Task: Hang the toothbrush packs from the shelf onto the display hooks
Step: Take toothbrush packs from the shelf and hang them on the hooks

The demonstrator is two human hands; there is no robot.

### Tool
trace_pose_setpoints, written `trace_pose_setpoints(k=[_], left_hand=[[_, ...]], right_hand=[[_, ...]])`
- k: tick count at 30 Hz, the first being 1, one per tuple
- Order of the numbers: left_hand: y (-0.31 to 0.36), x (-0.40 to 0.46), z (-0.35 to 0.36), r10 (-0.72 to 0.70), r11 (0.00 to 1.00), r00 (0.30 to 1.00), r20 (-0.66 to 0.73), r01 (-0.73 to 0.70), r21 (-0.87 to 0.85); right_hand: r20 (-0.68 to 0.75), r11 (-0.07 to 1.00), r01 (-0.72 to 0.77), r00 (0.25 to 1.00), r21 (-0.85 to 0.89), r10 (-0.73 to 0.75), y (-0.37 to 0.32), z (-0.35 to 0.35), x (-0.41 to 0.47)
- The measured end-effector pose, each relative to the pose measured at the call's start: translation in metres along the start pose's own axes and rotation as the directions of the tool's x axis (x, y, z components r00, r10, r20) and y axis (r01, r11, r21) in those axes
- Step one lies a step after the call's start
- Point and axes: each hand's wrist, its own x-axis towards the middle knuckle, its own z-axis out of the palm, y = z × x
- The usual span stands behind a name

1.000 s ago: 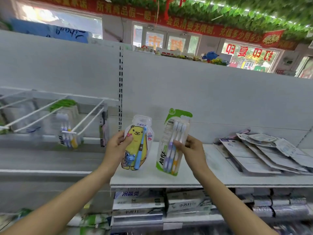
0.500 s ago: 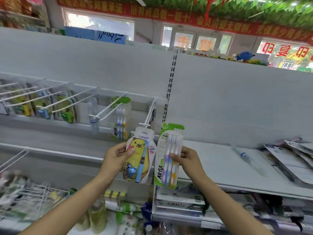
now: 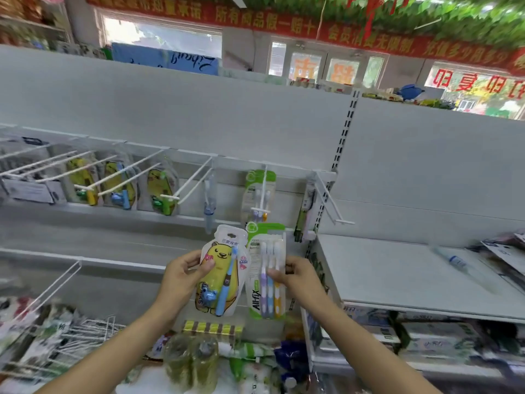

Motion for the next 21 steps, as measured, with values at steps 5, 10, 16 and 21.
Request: trace_pose_setpoints(k=[5,10,16,21], left_hand=[[-0.008,0.004,-0.042,-0.029,1.000,0.998,-0.058,0.029,-0.003],[-0.009,0.009,-0.064,-0.041,0.999,0.997,-0.066,0.041,-0.001],[-0.007,0.012,-0.065,-0.040,0.999,0.997,-0.060,0.040,0.006],[-0.004,0.012,-0.059,-0.033,0.999,0.998,-0.053,0.033,0.015]], right_hand=[[-0.014,0.999,0.034,0.999,-0.035,-0.034,-0.022,0.036,0.009],[-0.016,0.999,0.045,0.999,0.013,-0.045,-0.030,0.052,0.020],[-0.027,0.998,0.048,0.999,0.043,-0.047,-0.035,0.054,0.029],[-0.032,0.992,0.026,0.999,0.127,-0.023,-0.032,0.052,0.032]])
